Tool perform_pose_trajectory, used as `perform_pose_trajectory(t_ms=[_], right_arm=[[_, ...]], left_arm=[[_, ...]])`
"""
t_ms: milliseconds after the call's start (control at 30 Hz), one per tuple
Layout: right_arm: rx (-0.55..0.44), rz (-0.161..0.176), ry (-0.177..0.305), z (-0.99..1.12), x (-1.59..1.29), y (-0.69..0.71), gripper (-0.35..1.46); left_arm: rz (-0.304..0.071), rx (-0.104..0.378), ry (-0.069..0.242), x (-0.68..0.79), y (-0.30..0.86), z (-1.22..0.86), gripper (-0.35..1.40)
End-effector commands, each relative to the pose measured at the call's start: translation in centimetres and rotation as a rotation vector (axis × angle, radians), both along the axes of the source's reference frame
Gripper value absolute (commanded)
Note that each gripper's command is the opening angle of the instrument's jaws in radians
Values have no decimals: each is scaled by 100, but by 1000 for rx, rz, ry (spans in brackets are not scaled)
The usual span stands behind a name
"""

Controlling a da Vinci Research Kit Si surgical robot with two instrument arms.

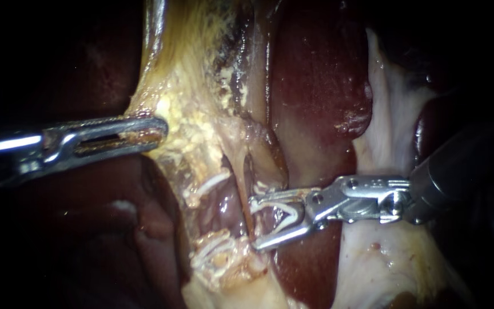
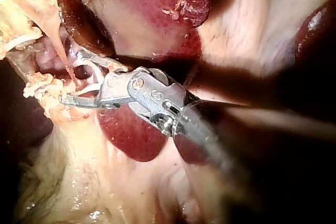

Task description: Clipping first clip right tube

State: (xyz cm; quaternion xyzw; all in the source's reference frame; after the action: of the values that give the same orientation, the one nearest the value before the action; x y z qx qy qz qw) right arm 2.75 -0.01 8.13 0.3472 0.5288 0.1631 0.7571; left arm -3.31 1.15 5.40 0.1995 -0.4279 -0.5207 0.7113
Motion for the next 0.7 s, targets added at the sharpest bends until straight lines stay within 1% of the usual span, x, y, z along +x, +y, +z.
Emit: perform_pose_trajectory(t_ms=[33,133,267,400,500,567,600,633,667,700], right_arm=[[8,-4,1,0,4,-2,60],[11,-17,7,2,13,-5,60],[38,-40,38,3,20,-11,59],[58,-49,51,1,23,-12,56],[53,-57,57,0,23,-12,49],[49,-51,59,-1,21,-11,28],[45,-44,52,-1,19,-10,9],[37,-31,33,-2,16,-8,-20],[32,-26,18,-3,14,-5,-35],[32,-28,13,-4,11,-2,-35]], left_arm=[[-1,0,1,0,0,-1,-35],[-1,0,1,-1,-1,-2,-35],[-1,0,1,-1,-1,-2,-35],[-1,0,1,-1,-1,-2,-35],[-1,0,1,-1,-1,-2,-35],[-1,0,1,-1,-1,-2,-35],[-1,0,1,-1,-1,-2,-35],[-1,0,1,-1,-1,-2,-35],[-1,0,1,-1,-1,-2,-35],[-1,0,1,-1,-1,-2,-35]])
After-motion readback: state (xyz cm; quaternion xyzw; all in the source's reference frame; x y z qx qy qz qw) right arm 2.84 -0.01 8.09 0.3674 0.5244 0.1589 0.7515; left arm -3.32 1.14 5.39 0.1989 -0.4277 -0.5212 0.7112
